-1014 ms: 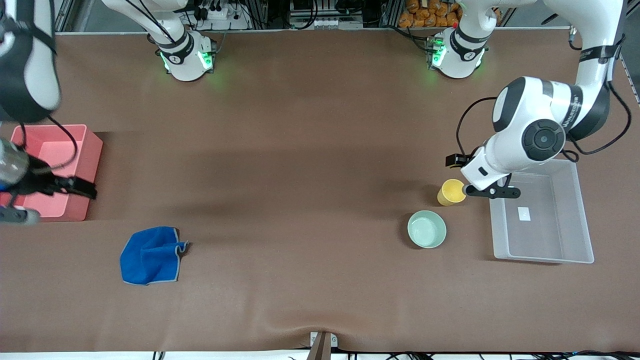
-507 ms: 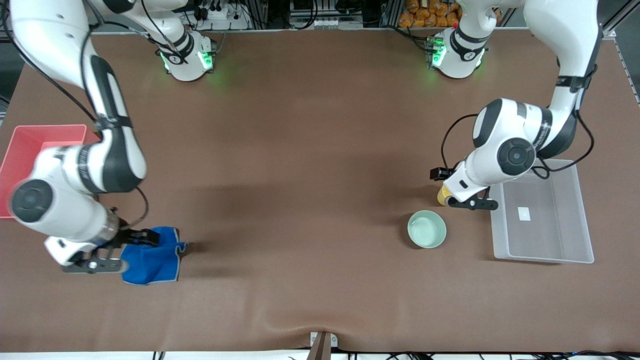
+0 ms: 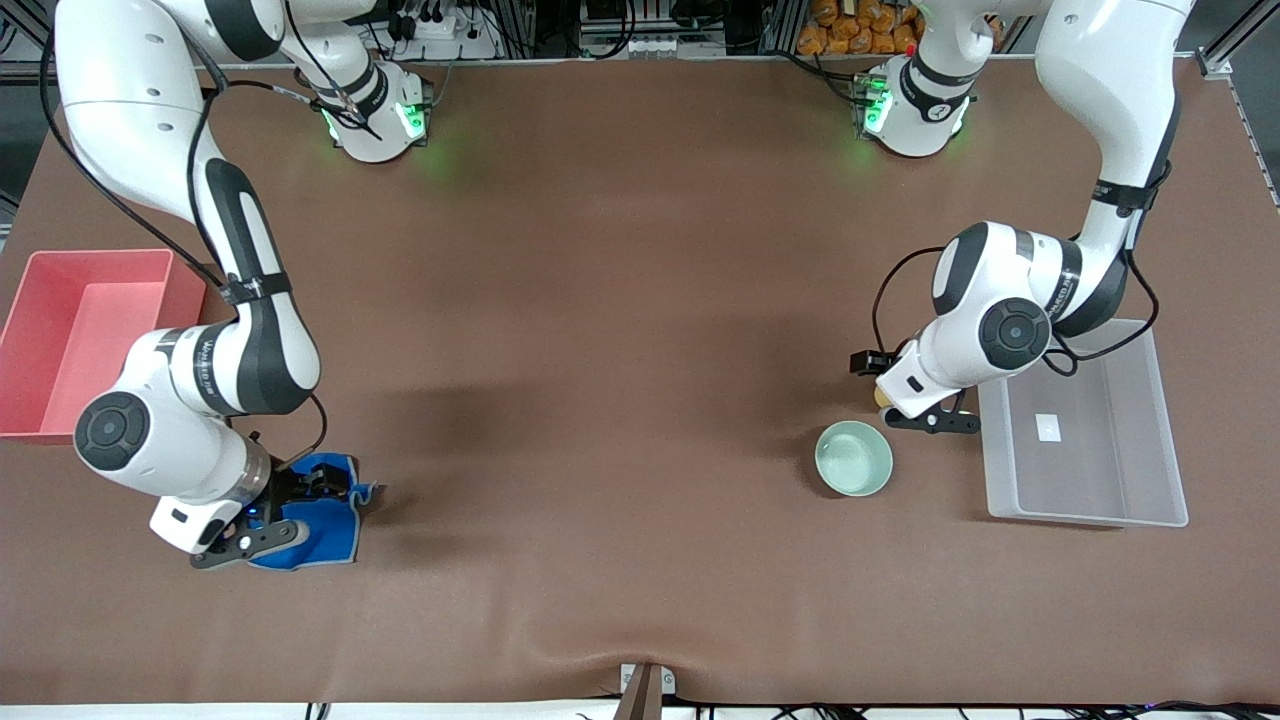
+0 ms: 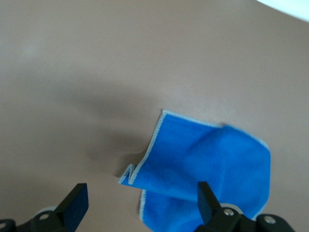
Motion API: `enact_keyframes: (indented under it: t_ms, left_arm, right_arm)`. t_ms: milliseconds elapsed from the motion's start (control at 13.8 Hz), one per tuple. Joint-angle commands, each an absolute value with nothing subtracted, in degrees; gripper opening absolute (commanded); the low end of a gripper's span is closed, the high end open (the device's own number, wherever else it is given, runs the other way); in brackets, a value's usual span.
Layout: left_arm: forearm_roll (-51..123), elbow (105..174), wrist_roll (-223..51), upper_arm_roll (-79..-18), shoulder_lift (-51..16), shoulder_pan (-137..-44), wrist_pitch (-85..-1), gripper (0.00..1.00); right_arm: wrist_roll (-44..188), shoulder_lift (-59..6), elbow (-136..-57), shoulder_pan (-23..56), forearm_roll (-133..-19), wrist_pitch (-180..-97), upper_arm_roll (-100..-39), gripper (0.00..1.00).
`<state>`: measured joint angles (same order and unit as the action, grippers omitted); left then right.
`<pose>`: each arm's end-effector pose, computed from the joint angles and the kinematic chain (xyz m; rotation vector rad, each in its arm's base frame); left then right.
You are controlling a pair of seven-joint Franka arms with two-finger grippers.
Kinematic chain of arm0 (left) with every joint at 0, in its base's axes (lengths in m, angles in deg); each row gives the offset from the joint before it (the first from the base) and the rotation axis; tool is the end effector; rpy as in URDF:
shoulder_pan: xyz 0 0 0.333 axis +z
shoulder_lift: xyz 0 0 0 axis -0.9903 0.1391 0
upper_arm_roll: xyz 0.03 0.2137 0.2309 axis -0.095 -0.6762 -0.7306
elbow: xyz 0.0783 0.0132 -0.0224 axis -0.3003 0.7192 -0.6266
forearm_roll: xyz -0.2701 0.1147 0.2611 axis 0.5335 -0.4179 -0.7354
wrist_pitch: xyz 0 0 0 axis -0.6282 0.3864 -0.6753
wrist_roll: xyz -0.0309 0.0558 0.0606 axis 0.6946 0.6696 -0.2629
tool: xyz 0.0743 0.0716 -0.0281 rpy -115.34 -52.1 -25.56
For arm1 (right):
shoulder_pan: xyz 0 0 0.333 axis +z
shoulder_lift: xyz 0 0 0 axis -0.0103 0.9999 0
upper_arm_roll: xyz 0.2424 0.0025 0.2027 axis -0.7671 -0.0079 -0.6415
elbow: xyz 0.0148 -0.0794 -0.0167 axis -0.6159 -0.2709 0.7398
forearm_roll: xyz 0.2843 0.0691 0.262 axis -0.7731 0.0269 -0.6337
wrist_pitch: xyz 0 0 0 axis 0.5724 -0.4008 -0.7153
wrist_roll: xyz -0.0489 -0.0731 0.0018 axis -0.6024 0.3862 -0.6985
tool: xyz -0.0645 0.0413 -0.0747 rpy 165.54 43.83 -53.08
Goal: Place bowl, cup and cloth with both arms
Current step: 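Grasp the blue cloth with the right gripper while the left gripper grasps the cup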
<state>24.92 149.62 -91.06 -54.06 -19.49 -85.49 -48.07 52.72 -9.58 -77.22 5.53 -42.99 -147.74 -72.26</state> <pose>0.5806 -0.1595 0.2679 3.1132 -0.1455 -0.3209 0.7365 0.0568 0.3013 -3.0421 -0.7238 -0.1345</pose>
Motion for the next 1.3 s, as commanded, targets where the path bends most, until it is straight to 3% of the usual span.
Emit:
enact_keyframes:
  t_ms: [0,145,435,507,870,1232]
  left_arm:
    - [25.0,149.3,-91.9,-54.0,-17.4,-85.5,-49.8,0.94]
    - [24.8,149.4,-91.8,-54.1,-17.0,-85.4,-49.8,0.82]
    - [24.8,149.4,-91.8,-54.1,-17.0,-85.5,-49.8,0.11]
    - [24.8,149.4,-91.9,-54.1,-16.7,-85.4,-49.8,0.00]
    - [24.8,149.0,-91.9,-54.3,-17.8,-85.3,-48.7,0.00]
    - [24.7,144.0,-90.7,-54.5,-22.9,-83.4,-40.8,0.00]
  right_arm:
    - [39.2,-9.1,-78.3,5.5,-44.6,-148.2,-72.6,1.00]
    - [30.0,-9.3,-78.5,6.5,-44.5,-147.9,-72.6,1.00]
    - [19.1,-8.4,-80.2,5.3,-44.2,-148.4,-72.5,1.00]
    - [19.0,-8.3,-81.1,5.3,-44.3,-149.2,-72.5,1.00]
    - [16.0,-7.6,-83.4,5.0,-44.5,-153.7,-72.5,1.00]
    - [15.8,-6.6,-85.6,4.1,-44.8,-157.0,-72.6,1.00]
